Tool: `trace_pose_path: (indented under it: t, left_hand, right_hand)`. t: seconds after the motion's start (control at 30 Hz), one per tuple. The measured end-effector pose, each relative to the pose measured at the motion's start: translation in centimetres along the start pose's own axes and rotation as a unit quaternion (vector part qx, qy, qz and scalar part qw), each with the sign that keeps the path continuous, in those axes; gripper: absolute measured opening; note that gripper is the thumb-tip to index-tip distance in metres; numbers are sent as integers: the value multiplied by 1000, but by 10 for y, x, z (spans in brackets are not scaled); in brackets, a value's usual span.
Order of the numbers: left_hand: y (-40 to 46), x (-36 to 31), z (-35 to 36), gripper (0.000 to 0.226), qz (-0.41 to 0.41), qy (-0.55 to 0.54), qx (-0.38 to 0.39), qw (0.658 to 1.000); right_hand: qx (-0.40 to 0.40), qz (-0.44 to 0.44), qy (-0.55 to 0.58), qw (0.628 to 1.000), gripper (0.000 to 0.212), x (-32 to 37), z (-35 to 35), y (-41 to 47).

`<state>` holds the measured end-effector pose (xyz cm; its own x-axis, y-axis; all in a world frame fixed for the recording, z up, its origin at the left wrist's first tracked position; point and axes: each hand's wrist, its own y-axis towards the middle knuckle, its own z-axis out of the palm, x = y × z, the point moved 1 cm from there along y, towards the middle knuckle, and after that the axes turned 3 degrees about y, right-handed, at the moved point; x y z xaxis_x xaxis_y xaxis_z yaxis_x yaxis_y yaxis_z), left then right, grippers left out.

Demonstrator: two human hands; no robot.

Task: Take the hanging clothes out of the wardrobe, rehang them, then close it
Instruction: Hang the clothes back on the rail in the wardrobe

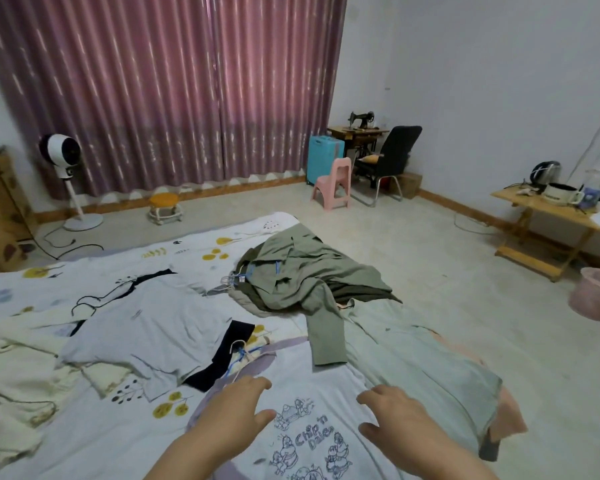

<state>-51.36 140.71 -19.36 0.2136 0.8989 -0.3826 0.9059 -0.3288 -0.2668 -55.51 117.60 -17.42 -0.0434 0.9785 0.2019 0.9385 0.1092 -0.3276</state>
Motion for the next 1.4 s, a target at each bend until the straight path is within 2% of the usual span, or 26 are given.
trace_pose_path:
  t: [0.2,0.47,0.83,0.9,0.97,1.0,1.13,1.2,1.27,1.33,1.4]
  left_hand:
    - [91,25,-21,50,-10,-15,0,1000]
    - [196,64,-42,37,-38,-32,20,999]
    - [354,135,-1,40,-148,-67,34,986]
    - [384,147,13,34,-167,-87,26,982]
    - [415,161,30,12,-189,-115,4,975]
    - [431,169,38,9,-202,-127,-3,971]
    - [497,202,76,24,-233,-172,-32,957]
    - [527,220,94,35,-249,-196,-53,947]
    - [552,238,111,40,-275,-210,-75,935]
    - [573,253,123,44,-319,-216,-104,917]
    - [591,265,132,49,-359,-224,-132,896]
  right_hand:
    - [13,-4,-16,1000,43,3,-27,103]
    - [52,-3,-19,998,44,2,-39,232]
    - [10,-39,8,999,41,-6,4,440]
    - [-12,-46,-2,999,41,-8,19,480]
    - [-36,-48,-6,998,39,-12,36,522]
    - [-42,-49,-10,998,40,-11,46,542]
    - [-118,-94,-18,988,64,-4,88,628]
    - [-120,-88,-16,989,69,-1,117,666]
    - [-84,-94,-27,992,70,0,133,688]
    - [-89,-96,-40,991,68,1,153,706]
    - [-101,-98,-46,989,76,-6,171,719]
